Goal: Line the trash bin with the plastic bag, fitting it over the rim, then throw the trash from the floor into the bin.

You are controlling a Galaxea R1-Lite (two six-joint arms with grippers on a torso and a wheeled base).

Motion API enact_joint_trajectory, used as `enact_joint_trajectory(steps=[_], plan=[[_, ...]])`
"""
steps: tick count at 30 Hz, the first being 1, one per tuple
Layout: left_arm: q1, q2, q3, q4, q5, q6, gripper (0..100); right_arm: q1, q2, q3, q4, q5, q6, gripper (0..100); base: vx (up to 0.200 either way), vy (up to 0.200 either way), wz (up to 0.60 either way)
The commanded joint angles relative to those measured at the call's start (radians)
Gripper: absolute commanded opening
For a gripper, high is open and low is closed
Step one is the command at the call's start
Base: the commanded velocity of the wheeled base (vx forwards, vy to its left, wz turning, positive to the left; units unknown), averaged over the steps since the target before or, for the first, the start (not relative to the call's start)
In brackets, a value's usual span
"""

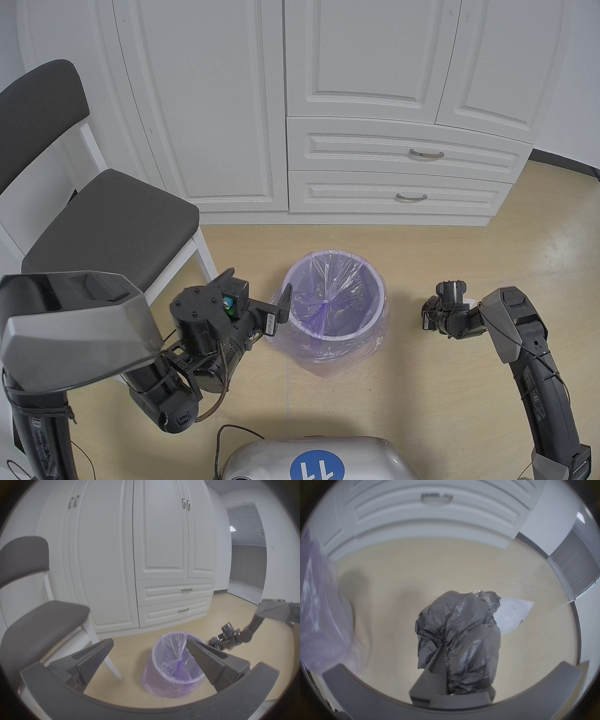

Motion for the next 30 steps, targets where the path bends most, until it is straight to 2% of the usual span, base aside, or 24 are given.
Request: enact_joint_trajectory(steps=[1,9,14,17,19,22,30], plan=[[-0.007,-0.241,0.067,-0.003,0.006,0.052,100,0.024,0.009,0.0,-0.137,-0.011,0.097,0,0.0,0.0,0.0],[-0.001,-0.412,0.13,-0.003,0.006,0.147,100,0.03,0.013,0.0,-0.197,-0.04,0.151,0,0.0,0.0,0.0],[0.01,-0.455,0.14,-0.003,0.006,0.183,100,0.03,0.015,0.0,-0.252,-0.051,0.149,0,0.0,0.0,0.0],[0.044,-0.469,0.149,-0.003,0.006,0.215,100,0.032,0.016,0.0,-0.249,-0.071,0.144,0,0.0,0.0,0.0],[0.122,-0.457,0.147,-0.005,0.009,0.284,100,0.037,0.018,0.0,-0.258,-0.08,0.141,0,0.0,0.0,0.0],[0.18,-0.452,0.141,-0.005,0.009,0.321,100,0.037,0.018,0.0,-0.259,-0.082,0.137,0,0.0,0.0,0.0],[0.199,-0.485,0.143,-0.005,0.009,0.333,100,0.038,0.018,0.0,-0.324,-0.1,0.095,0,0.0,0.0,0.0]])
